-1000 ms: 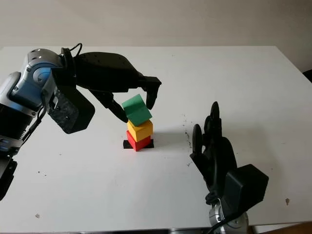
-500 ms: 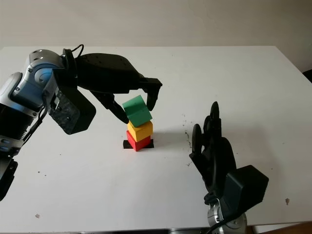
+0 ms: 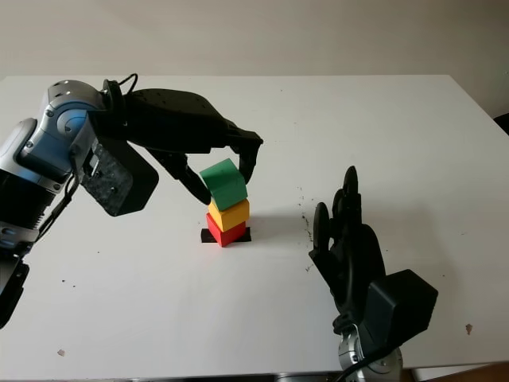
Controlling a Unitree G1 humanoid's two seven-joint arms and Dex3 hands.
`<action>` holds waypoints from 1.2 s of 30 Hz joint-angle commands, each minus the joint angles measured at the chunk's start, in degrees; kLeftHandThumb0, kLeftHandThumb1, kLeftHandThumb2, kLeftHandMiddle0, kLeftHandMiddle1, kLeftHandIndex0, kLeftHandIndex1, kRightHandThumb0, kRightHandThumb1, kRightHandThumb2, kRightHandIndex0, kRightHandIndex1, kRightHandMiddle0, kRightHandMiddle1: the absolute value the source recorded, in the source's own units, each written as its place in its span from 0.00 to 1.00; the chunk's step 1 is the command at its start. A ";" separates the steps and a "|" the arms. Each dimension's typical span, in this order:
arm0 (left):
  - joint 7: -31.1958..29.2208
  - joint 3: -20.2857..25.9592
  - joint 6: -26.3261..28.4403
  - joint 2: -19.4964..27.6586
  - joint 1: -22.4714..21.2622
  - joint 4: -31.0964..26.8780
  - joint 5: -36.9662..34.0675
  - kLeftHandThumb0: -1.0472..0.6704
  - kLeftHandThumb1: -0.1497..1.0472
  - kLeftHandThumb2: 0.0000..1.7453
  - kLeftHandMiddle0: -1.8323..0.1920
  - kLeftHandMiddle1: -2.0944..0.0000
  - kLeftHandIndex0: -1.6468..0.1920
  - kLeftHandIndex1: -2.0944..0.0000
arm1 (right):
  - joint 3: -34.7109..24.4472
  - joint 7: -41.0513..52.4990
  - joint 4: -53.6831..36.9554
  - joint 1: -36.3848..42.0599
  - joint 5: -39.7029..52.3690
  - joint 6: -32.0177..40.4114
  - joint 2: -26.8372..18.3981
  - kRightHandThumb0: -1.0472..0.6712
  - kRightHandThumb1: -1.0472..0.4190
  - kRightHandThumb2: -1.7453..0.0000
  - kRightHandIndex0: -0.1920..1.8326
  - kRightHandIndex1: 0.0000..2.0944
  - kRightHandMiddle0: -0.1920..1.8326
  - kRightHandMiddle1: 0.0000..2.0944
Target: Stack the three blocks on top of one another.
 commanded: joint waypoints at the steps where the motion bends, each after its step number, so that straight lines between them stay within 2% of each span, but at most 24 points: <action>1: -0.10 -0.42 -0.01 -0.16 0.22 -0.54 -0.07 0.32 0.95 0.03 0.80 0.99 0.83 0.30 | -0.33 -0.01 0.53 -0.56 -0.11 -0.66 -0.26 0.18 0.00 0.64 0.00 0.00 0.00 0.00; 5: -0.83 -0.39 0.46 -0.18 0.12 -0.33 -0.62 0.31 0.94 0.03 0.80 0.99 0.84 0.32 | -0.40 -0.07 0.83 -0.82 -0.62 -0.85 -0.47 0.17 0.00 0.64 0.00 0.00 0.00 0.00; 6: -0.98 -0.36 0.33 -0.15 0.07 -0.20 -0.80 0.30 0.93 0.03 0.80 0.99 0.85 0.36 | -0.45 0.01 0.90 -0.87 -0.58 -0.85 -0.48 0.17 0.00 0.64 0.00 0.00 0.00 0.00; 9: -0.98 -0.49 -0.67 0.07 -0.25 0.30 -0.70 0.27 0.92 0.03 0.84 0.99 0.89 0.52 | -0.51 0.07 0.96 -1.04 -0.52 -0.76 -0.39 0.17 0.00 0.64 0.00 0.00 0.00 0.00; 13: -0.42 -0.60 -2.31 0.34 -0.63 0.77 0.15 0.24 0.89 0.03 0.91 0.98 0.86 0.88 | -0.70 0.16 1.46 -1.10 -0.28 -1.24 -0.26 0.17 0.00 0.65 0.00 0.00 0.00 0.00; 15: -0.23 -0.48 -2.79 0.33 -0.71 0.94 0.38 0.23 0.88 0.03 0.92 0.98 0.87 0.94 | -0.77 0.22 1.54 -1.12 -0.11 -1.32 -0.17 0.17 0.00 0.65 0.00 0.00 0.00 0.00; 20: 0.29 0.05 -3.49 0.60 -1.02 0.65 0.81 0.18 0.86 0.03 1.00 1.00 0.98 0.99 | -0.69 0.31 1.52 -1.12 -0.43 -1.48 -0.38 0.17 0.00 0.65 0.00 0.00 0.00 0.00; 23: -0.02 0.35 -2.70 0.96 -1.50 -0.01 0.83 0.16 0.86 0.03 1.00 1.00 1.00 1.00 | -0.76 0.33 1.67 -1.25 -0.27 -1.60 -0.21 0.18 0.00 0.65 0.00 0.00 0.00 0.00; 28: -1.44 2.12 1.96 2.00 -2.06 -2.06 -1.02 0.16 0.87 0.03 1.00 1.00 1.00 1.00 | -0.66 0.04 1.63 -1.38 -0.34 -0.87 -0.05 0.17 0.00 0.66 0.00 0.00 0.00 0.00; 31: -1.08 4.79 5.13 2.56 -1.88 -2.01 -3.91 0.13 0.88 0.04 1.00 1.00 1.00 1.00 | -0.46 -0.04 1.67 -1.59 -0.60 -0.86 -0.11 0.16 0.00 0.66 0.00 0.00 0.00 0.00; 33: -1.66 7.24 9.08 2.83 -1.47 -1.87 -7.32 0.09 0.94 0.05 1.00 1.00 1.00 1.00 | -0.43 0.11 1.86 -1.75 -0.51 -1.18 -0.13 0.15 0.00 0.66 0.00 0.00 0.00 0.00; 35: -2.19 10.17 14.09 3.15 -0.06 -1.89 -11.53 0.06 0.98 0.13 1.00 1.00 1.00 1.00 | -0.42 0.31 1.88 -1.90 -0.33 -0.91 -0.20 0.16 0.00 0.66 0.00 0.00 0.00 0.00; 36: -1.51 11.58 14.74 3.55 1.31 -1.92 -13.05 0.04 0.99 0.23 1.00 1.00 1.00 1.00 | -0.52 0.35 1.79 -1.95 -0.08 -0.63 -0.14 0.16 0.00 0.66 0.00 0.00 0.00 0.00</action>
